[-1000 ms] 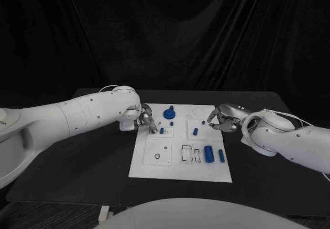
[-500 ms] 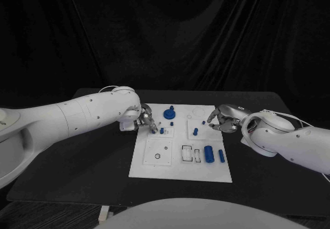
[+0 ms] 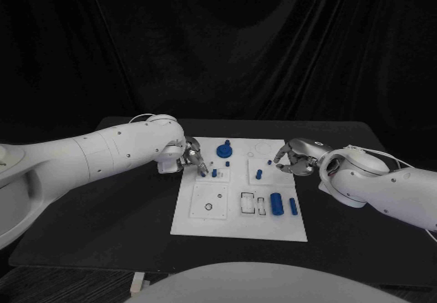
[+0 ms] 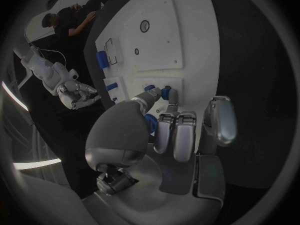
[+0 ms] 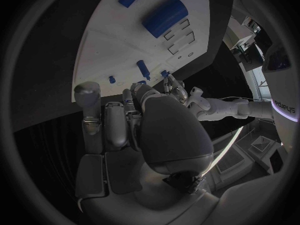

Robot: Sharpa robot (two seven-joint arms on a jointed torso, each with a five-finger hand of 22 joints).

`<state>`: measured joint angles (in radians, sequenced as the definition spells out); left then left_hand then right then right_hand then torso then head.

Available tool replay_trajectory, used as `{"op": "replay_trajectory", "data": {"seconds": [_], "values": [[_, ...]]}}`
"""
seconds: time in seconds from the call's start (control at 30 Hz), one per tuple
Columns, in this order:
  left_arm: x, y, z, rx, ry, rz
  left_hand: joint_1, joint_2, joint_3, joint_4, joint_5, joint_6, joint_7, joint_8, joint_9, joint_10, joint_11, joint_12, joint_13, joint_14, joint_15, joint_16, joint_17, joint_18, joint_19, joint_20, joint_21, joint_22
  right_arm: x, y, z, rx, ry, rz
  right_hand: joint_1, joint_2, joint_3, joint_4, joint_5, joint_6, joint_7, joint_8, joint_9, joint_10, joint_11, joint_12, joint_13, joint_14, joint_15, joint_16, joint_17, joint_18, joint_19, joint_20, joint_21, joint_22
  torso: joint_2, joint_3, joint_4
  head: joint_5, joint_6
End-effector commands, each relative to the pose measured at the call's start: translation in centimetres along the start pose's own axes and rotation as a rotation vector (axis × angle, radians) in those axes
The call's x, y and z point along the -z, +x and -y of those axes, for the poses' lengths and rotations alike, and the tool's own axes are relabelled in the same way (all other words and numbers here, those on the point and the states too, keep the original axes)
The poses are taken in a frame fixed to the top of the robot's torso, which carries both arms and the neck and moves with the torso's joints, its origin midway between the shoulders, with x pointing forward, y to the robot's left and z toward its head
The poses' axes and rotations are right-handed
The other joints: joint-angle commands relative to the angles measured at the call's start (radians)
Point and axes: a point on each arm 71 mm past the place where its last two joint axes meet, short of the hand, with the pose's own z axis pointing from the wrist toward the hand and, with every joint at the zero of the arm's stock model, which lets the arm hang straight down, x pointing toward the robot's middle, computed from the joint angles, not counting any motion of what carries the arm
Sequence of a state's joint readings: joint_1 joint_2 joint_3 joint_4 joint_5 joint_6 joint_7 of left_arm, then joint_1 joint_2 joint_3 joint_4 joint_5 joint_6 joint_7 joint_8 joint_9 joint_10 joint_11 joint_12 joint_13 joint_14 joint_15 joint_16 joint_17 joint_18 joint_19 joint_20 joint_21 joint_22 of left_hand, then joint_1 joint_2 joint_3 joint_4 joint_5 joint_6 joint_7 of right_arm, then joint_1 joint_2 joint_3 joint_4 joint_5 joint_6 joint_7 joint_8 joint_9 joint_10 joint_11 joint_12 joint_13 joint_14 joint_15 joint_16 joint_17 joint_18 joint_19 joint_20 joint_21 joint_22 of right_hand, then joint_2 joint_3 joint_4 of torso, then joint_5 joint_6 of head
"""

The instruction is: Assemble the parts on the task board

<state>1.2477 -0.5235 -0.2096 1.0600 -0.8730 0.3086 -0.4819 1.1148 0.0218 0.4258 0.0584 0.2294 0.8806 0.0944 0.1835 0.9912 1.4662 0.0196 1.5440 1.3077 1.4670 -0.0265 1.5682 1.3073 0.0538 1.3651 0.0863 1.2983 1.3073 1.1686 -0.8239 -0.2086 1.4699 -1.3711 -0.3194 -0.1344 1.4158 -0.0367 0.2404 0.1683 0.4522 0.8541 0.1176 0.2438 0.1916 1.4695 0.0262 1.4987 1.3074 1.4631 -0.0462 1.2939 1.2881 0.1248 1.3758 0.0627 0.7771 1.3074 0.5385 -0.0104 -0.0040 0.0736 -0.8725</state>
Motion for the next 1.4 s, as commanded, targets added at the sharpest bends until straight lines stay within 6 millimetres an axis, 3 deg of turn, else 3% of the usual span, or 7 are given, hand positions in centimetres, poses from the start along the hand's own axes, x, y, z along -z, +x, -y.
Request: {"op": "replay_trajectory", "data": {"seconds": [0.03,0.17,0.5,0.77,1.0,1.2,1.4], "values": [[-0.2,0.1,-0.2,0.006,0.005,0.018,-0.044,-0.009,-0.028,0.018,-0.046,0.005,0.004,-0.008,-0.012,0.060,0.010,-0.004,0.226,0.104,0.009,0.003,0.263,0.018,-0.002,0.007,-0.007,0.168,0.0,0.1,0.1,0.001,0.010,-0.003,0.003,0.007,0.005,0.000,0.007,0.007,0.003,-0.004,-0.001,0.022,0.004,-0.005,0.158,0.040,0.003,-0.005,-0.001,0.007,-0.005,0.000,-0.004,0.081,0.001,0.0005,0.0001,0.002,0.000],[-0.1,0.1,-0.3,0.008,0.014,0.020,-0.060,-0.016,-0.051,0.033,-0.076,0.007,0.007,-0.013,-0.021,0.060,0.012,-0.004,0.225,0.104,0.011,0.003,0.263,0.018,-0.002,0.009,-0.008,0.168,0.0,0.2,0.1,0.001,0.010,-0.004,0.003,0.007,0.005,0.000,0.007,0.007,0.003,-0.004,-0.001,0.022,0.004,-0.005,0.158,0.040,0.003,-0.005,-0.001,0.007,-0.005,0.000,-0.004,0.081,0.001,-0.0001,-0.0006,0.003,0.000],[0.0,0.1,-0.4,0.016,0.033,0.031,-0.099,-0.024,-0.112,0.081,-0.107,0.006,0.014,-0.027,-0.043,0.050,0.020,-0.010,0.218,0.104,0.017,0.003,0.263,0.019,-0.007,0.015,-0.014,0.166,0.0,0.2,0.2,0.000,0.013,-0.009,0.003,0.007,0.005,0.000,0.007,0.007,0.003,-0.004,-0.001,0.022,0.004,-0.005,0.158,0.040,0.003,-0.005,-0.001,0.007,-0.005,0.000,-0.004,0.081,0.001,0.0005,0.0004,0.006,0.000],[0.1,0.0,-0.7,0.022,0.032,0.039,-0.107,-0.026,-0.131,0.095,-0.113,0.008,0.015,-0.029,-0.048,0.048,0.021,-0.011,0.216,0.104,0.019,0.003,0.263,0.020,-0.009,0.016,-0.016,0.165,0.1,0.3,0.2,0.001,0.014,-0.015,0.003,0.007,0.005,0.000,0.007,0.007,0.003,-0.004,-0.001,0.022,0.004,-0.005,0.158,0.040,0.003,-0.005,-0.001,0.007,-0.005,0.000,-0.004,0.081,0.001,0.0003,0.0017,0.008,0.000],[0.3,0.0,-1.2,0.031,0.039,0.050,-0.090,-0.021,-0.141,0.095,-0.072,0.009,0.014,-0.031,-0.053,0.040,0.021,-0.016,0.210,0.104,0.019,0.003,0.263,0.022,-0.016,0.017,-0.024,0.163,0.1,0.3,0.2,0.001,0.016,-0.019,0.003,0.007,0.005,0.000,0.007,0.007,0.003,-0.004,-0.001,0.022,0.004,-0.005,0.158,0.040,0.003,-0.005,-0.001,0.007,-0.005,0.000,-0.004,0.081,0.002,0.0006,0.0026,0.006,0.000],[0.5,0.1,-1.2,0.035,0.059,0.055,-0.042,-0.016,-0.135,0.068,-0.021,0.008,0.012,-0.033,-0.059,0.030,0.019,-0.023,0.203,0.104,0.019,0.003,0.263,0.024,-0.025,0.018,-0.034,0.160,0.1,0.3,0.3,0.001,0.017,-0.022,0.001,0.007,0.009,-0.001,0.008,0.006,0.003,-0.005,-0.001,0.021,0.004,-0.006,0.158,0.040,0.004,-0.007,-0.002,0.008,-0.006,0.000,-0.007,0.081,0.002,0.0013,0.0035,0.006,0.000],[0.6,0.3,-1.0,0.031,0.077,0.049,-0.011,-0.012,-0.122,0.044,0.002,0.008,0.010,-0.033,-0.061,0.025,0.017,-0.025,0.199,0.104,0.018,0.003,0.263,0.026,-0.029,0.017,-0.039,0.159,0.1,0.4,0.3,0.000,0.018,-0.024,0.001,0.007,0.009,-0.001,0.008,0.006,0.003,-0.005,-0.001,0.021,0.004,-0.006,0.158,0.040,0.004,-0.007,-0.002,0.008,-0.006,0.000,-0.007,0.081,0.002,0.0008,0.0016,0.010,0.000]]}}
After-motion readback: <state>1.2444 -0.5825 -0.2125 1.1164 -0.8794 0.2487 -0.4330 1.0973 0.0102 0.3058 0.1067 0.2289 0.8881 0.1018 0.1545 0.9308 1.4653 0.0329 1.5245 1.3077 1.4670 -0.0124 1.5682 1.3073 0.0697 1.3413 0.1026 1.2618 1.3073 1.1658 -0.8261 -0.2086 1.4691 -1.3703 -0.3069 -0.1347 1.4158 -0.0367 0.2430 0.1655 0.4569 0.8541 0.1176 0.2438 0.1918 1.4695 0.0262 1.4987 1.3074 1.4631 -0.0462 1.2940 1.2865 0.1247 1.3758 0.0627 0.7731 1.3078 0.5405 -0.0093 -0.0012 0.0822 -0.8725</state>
